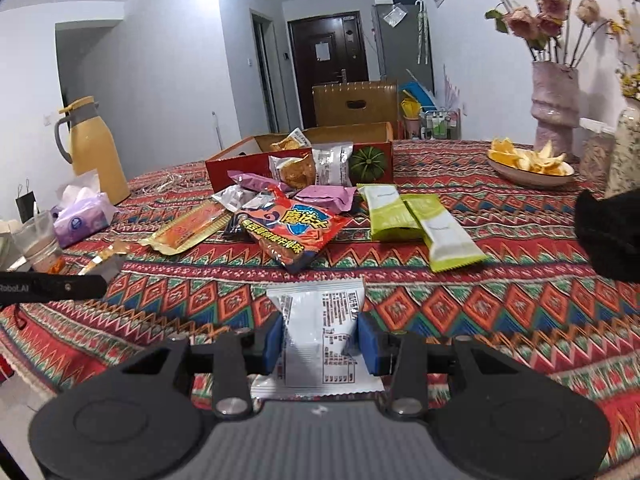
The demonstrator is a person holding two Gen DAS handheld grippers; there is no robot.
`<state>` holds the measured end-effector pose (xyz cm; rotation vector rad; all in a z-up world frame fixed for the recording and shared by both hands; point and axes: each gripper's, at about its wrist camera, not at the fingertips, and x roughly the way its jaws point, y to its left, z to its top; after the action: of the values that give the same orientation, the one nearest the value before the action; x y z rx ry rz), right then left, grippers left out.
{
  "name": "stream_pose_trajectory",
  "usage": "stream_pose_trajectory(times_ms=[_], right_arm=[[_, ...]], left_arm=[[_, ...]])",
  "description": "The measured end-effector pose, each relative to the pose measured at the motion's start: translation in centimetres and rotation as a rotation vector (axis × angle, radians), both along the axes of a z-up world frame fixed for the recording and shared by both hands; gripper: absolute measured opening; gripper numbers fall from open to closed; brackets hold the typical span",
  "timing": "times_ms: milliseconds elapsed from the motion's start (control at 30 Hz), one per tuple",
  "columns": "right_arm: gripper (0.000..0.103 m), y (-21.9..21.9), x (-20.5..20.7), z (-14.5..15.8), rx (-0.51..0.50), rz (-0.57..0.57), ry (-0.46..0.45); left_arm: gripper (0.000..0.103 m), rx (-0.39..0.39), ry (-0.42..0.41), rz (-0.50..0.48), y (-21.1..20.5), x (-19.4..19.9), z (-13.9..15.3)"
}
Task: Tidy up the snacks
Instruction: 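Lift both held packets up from the snack pile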
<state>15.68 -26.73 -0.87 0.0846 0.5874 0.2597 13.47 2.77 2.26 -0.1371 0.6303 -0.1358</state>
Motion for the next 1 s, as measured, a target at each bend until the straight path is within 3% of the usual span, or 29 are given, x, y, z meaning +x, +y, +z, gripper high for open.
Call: stream_pose_trajectory(times_ms=[233,500,733,1000], right_arm=[[0.039,-0.4,-2.5,0.6,0.011,-0.003,-0.032],[0.039,0.0,-2.7,1.0,0.009,0.005,-0.045],[0.039,0.1,0.0,1.2,-0.002,0.009,-0.036],[0.039,0.9,6.4,2.8,-0.033,0.045,-0.068]], left_arm=[[0.055,0.012,-0.05,-0.003,-0.2,-3.2,1.3],[0.055,0.007,-0.062,0.003,0.0,-3.1,1.6],[0.055,0.013,-0.067,0.008,0.4,0.1,2.0],[0.055,0.022,-0.122,0.004,0.9,6.3,3.7]])
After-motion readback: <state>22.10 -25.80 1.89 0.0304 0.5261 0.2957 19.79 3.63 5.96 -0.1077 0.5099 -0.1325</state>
